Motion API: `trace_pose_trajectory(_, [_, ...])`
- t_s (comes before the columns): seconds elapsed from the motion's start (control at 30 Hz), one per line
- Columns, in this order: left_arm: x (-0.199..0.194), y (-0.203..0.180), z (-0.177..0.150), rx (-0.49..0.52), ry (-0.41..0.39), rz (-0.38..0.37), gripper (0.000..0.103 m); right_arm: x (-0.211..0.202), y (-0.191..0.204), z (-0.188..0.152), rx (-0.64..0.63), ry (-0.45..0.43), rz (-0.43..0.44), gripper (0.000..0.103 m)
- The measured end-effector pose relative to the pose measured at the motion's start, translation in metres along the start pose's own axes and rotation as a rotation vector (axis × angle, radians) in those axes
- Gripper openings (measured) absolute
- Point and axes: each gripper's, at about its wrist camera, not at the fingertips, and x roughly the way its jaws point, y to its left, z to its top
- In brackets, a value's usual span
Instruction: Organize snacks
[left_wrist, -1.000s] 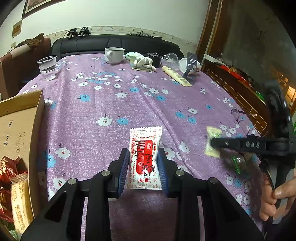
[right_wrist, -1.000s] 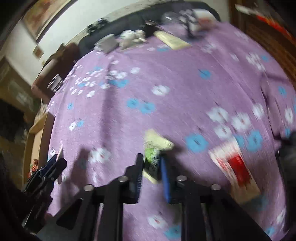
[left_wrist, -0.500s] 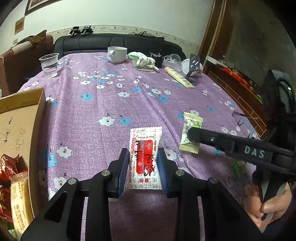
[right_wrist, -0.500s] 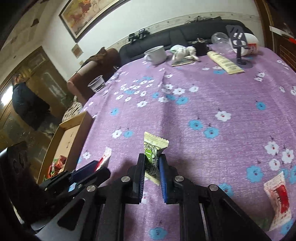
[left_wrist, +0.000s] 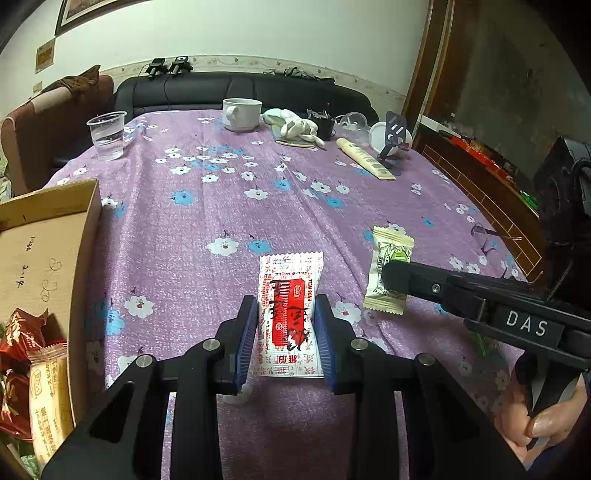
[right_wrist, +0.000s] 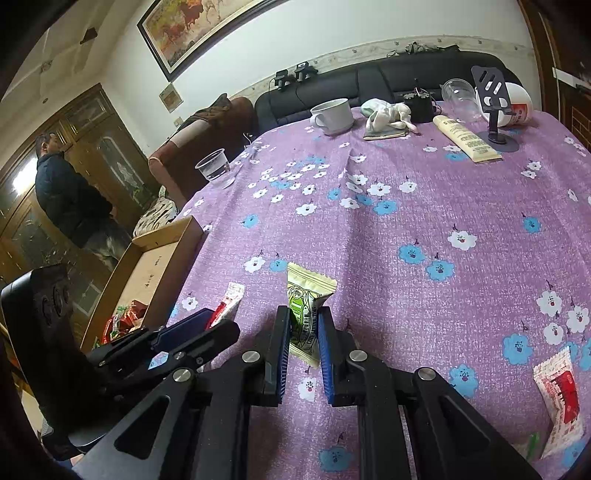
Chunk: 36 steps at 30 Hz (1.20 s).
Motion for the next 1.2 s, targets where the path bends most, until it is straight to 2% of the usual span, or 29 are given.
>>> trace_pose_trajectory(0.3, [-0.005,-0.003,0.0,0.026,-0.038,0.05,0.028,0.001,0.001,-0.002,-0.012,-0.003,-0.003,0.015])
trace_pose_trajectory(0.9, [-0.007,-0.005,0.0,0.036,-0.058,0.08,0.028,-0.001,0.005,-0.001,-0.027,-0.012,-0.003,0.015])
trace_pose_trajectory(1.2, [-0.012,-0.008,-0.001,0.059,-0.091,0.125,0.028,-0.004,0.011,-0.002,-0.056,-0.027,-0.003,0.015])
